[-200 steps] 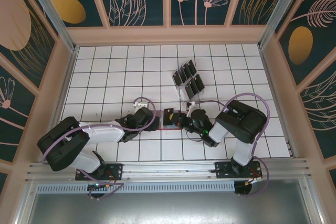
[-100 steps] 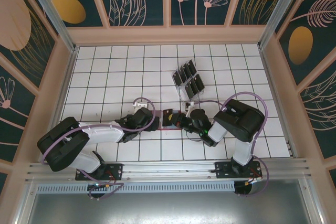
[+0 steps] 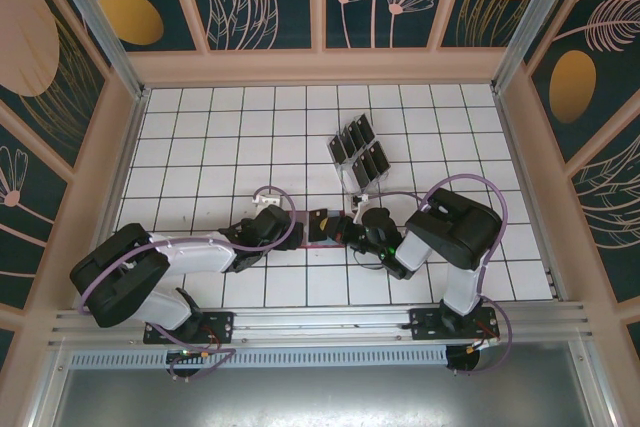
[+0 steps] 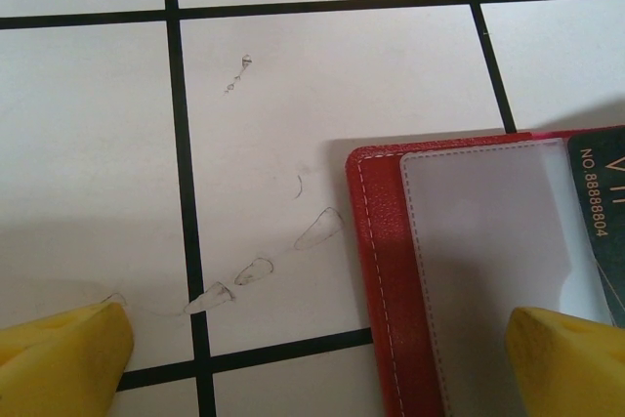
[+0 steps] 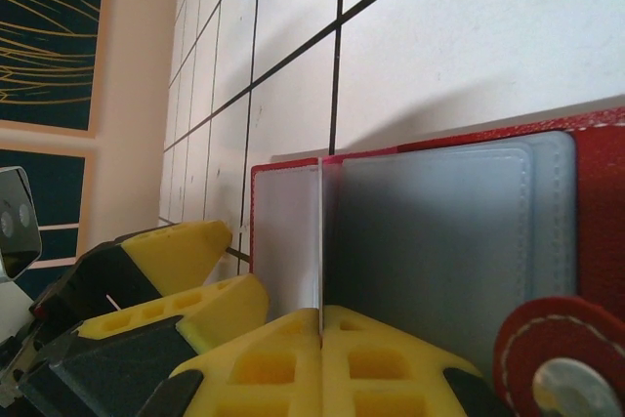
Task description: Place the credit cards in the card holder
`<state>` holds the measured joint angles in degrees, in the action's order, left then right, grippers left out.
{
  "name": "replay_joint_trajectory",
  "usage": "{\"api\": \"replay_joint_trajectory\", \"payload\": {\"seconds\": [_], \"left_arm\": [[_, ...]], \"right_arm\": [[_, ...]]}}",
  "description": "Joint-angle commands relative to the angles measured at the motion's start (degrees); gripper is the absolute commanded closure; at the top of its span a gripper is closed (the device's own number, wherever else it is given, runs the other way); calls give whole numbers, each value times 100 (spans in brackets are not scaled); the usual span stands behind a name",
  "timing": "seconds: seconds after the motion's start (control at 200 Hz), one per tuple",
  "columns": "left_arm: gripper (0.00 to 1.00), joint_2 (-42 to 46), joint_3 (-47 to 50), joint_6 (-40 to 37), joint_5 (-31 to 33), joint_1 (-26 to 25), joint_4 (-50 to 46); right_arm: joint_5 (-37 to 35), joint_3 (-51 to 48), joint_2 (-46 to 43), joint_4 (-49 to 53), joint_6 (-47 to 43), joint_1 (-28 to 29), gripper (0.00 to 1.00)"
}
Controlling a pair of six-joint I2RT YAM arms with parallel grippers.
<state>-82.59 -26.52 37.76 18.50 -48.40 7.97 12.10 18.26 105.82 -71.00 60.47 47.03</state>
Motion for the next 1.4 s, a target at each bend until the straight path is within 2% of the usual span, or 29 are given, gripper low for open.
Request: {"api": "replay_joint_trajectory", "payload": {"seconds": [0.0, 0.48, 1.391], "left_arm": [[1, -82, 231, 153, -181, -17, -489], [1, -65, 265, 135, -178, -19, -463], [1, -81, 271, 152, -178, -19, -461]], "right_arm": [[-23, -77, -22, -175, 62, 22, 100], [-85, -190, -5, -203, 339, 57, 100], [308, 81, 374, -227, 413, 17, 100]]}}
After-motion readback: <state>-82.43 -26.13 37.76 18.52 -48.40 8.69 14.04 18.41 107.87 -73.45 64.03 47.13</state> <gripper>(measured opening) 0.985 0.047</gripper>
